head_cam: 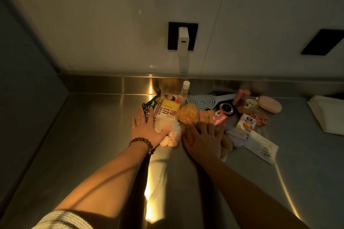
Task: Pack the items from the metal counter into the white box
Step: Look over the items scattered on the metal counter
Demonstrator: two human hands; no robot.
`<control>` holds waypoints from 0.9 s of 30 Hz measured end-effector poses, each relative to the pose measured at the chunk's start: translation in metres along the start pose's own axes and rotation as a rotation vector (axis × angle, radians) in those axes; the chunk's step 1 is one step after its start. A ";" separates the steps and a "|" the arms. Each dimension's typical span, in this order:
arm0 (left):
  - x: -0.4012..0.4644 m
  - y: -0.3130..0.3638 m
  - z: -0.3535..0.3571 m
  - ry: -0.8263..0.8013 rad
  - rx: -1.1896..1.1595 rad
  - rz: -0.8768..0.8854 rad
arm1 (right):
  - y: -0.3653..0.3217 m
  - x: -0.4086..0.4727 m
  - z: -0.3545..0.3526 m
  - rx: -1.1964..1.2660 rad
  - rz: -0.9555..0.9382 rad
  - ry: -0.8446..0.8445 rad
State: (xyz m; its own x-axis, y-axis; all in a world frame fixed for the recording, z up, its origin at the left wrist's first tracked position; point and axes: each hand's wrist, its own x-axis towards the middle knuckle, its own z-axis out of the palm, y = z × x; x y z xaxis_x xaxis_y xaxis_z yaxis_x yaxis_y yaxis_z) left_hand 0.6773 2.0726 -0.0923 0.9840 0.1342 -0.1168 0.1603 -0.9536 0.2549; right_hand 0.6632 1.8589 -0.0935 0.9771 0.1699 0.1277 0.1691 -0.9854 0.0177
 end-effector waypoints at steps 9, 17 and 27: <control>-0.009 0.017 -0.003 -0.043 -0.067 -0.027 | 0.003 -0.002 -0.010 0.041 -0.026 -0.041; -0.043 0.034 -0.018 0.017 -0.145 0.029 | 0.013 -0.018 -0.036 0.144 -0.021 -0.152; -0.098 0.073 -0.038 0.143 -0.073 0.117 | 0.040 -0.059 -0.056 0.343 0.057 -0.029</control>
State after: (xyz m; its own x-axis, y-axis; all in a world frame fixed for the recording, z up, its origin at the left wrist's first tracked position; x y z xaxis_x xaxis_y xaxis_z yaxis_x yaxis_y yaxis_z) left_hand 0.5953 2.0001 -0.0253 0.9964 0.0658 0.0538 0.0446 -0.9436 0.3282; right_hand 0.6055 1.8097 -0.0443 0.9887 0.1196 0.0904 0.1427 -0.9355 -0.3233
